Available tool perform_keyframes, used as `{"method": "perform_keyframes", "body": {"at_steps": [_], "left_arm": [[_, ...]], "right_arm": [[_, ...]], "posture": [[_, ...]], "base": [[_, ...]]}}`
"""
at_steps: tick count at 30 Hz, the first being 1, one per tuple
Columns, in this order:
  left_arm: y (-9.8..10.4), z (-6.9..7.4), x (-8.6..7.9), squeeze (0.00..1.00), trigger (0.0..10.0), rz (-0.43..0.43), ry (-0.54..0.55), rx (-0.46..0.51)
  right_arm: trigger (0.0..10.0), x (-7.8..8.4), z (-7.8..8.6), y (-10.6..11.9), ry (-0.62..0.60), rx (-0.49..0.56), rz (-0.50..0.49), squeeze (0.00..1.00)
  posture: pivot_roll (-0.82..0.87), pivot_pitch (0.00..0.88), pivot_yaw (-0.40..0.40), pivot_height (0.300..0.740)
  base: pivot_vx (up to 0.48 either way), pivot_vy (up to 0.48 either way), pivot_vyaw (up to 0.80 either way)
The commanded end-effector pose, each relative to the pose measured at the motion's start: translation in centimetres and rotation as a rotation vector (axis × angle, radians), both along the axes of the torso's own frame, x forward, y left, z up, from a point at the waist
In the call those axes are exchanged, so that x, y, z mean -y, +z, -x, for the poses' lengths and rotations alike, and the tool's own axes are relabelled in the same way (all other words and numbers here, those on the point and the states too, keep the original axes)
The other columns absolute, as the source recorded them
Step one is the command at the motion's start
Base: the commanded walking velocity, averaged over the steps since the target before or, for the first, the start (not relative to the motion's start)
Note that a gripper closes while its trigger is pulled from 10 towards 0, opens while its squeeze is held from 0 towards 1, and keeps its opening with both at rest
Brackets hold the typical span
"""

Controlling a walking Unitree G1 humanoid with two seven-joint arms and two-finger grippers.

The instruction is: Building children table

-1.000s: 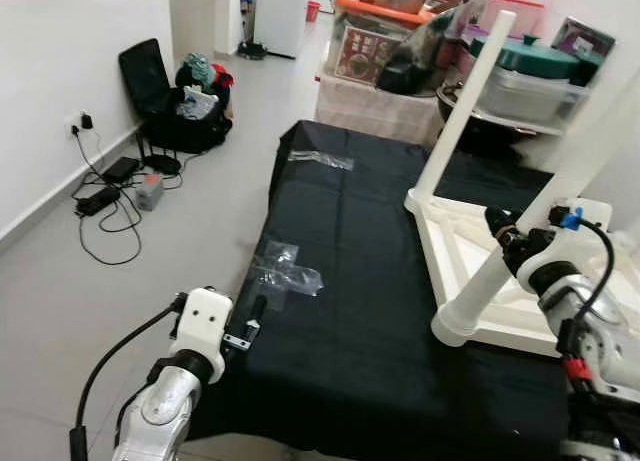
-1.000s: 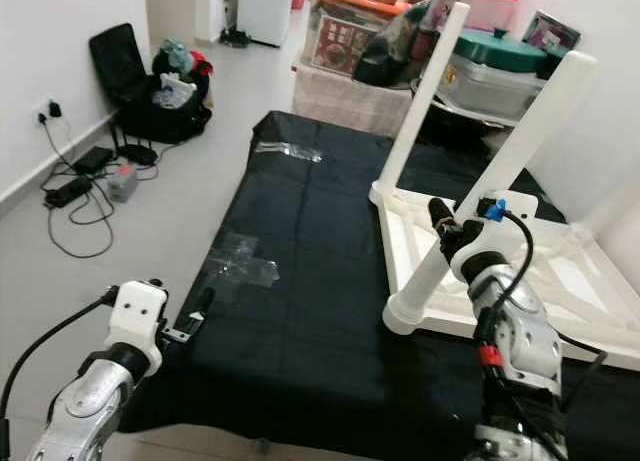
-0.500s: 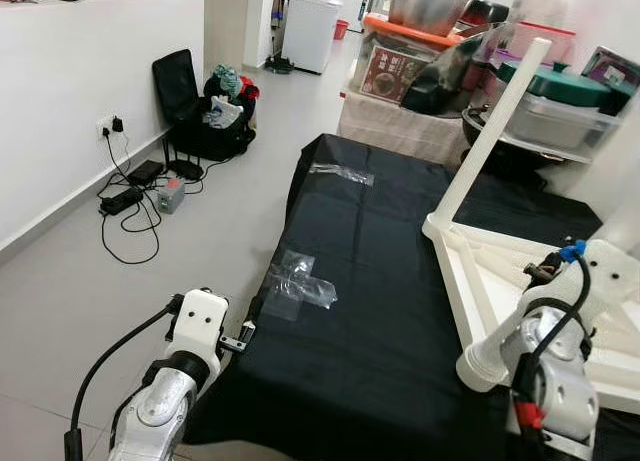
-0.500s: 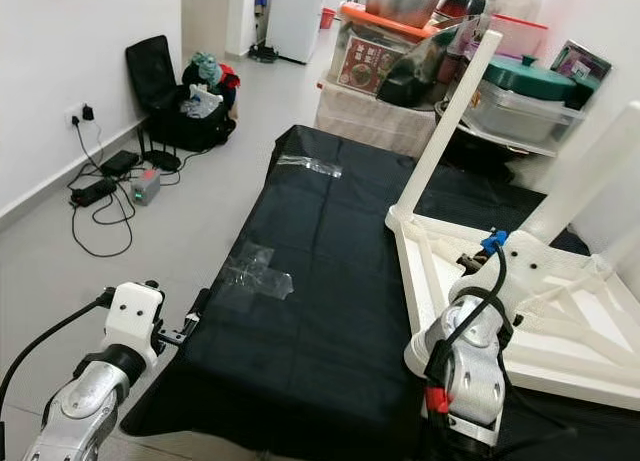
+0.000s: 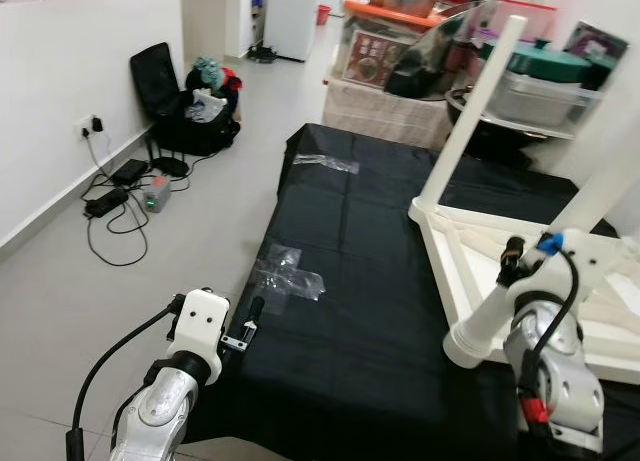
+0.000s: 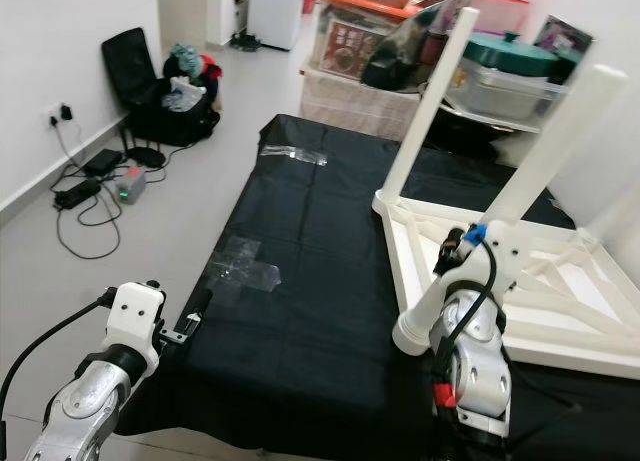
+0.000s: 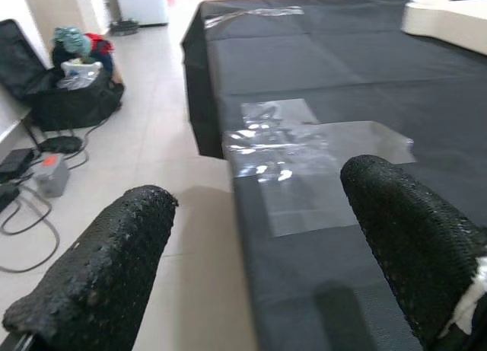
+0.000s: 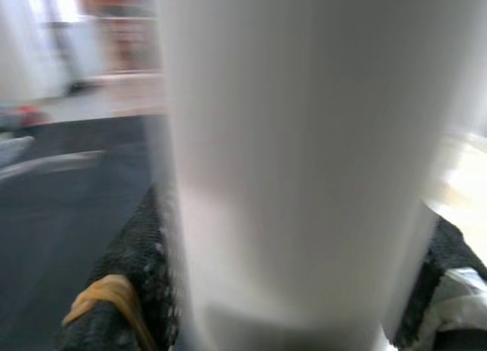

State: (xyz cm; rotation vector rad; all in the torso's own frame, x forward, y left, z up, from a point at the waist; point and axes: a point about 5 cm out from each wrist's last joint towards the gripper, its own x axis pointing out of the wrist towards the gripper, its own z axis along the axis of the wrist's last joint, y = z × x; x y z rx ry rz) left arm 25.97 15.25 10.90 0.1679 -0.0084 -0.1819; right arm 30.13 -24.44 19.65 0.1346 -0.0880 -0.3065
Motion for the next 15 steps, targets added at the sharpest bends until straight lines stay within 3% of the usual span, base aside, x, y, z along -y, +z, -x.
{"method": "perform_keyframes", "body": {"at_steps": [1,3,4,5,6,7,8,10,13,15], "left_arm": [[-0.4,0.1,0.4,0.0,10.0,0.011,-0.01,-0.017],[-0.4,0.1,0.4,0.0,10.0,0.011,-0.01,-0.017],[-0.4,0.1,0.4,0.0,10.0,0.012,-0.011,-0.017],[-0.4,0.1,0.4,0.0,10.0,0.012,-0.011,-0.017],[-0.4,0.1,0.4,0.0,10.0,0.012,-0.012,-0.016],[-0.4,0.1,0.4,0.0,10.0,0.012,-0.012,-0.016],[-0.4,0.0,0.4,0.0,10.0,0.012,-0.013,-0.016],[-0.3,0.0,0.4,0.0,10.0,0.012,-0.012,-0.015],[-0.3,0.0,0.4,0.0,10.0,0.012,-0.012,-0.015],[-0.3,0.0,0.3,0.0,10.0,0.009,-0.009,-0.011]], "right_arm": [[10.0,0.0,-0.6,1.3,0.249,0.055,0.019,0.0],[10.0,0.0,-0.6,1.3,0.249,0.055,0.019,0.0],[10.0,0.2,-0.6,1.6,0.328,0.061,0.03,0.0],[10.0,0.2,-0.6,1.6,0.328,0.061,0.03,0.0],[10.0,0.1,-0.4,1.8,0.449,0.054,0.062,0.0],[10.0,0.1,-0.4,1.8,0.449,0.054,0.062,0.0],[10.0,-0.2,-0.2,1.7,0.544,0.035,0.081,0.0],[10.0,-0.5,-0.1,1.5,0.607,0.017,0.1,0.0],[10.0,-0.5,-0.1,1.5,0.607,0.017,0.1,0.0],[10.0,-2.3,0.0,0.3,0.783,-0.039,0.14,0.0]], "posture": [[0.09,0.0,-0.174,0.74],[0.09,0.0,-0.174,0.74],[0.09,0.0,-0.174,0.74],[0.09,0.0,-0.174,0.74],[0.09,0.0,-0.176,0.74],[0.09,0.0,-0.176,0.74],[0.1,0.0,-0.181,0.74],[0.1,0.0,-0.181,0.74],[0.1,0.0,-0.181,0.74],[0.12,0.0,-0.188,0.74]], "base": [[0.0,0.0,0.0],[0.0,0.0,0.0],[0.0,0.0,0.0],[0.0,0.0,0.0],[0.0,0.0,0.0],[0.0,0.0,0.0],[0.0,0.0,0.0],[0.0,0.0,0.0],[0.0,0.0,0.0],[0.0,0.0,0.0]]}}
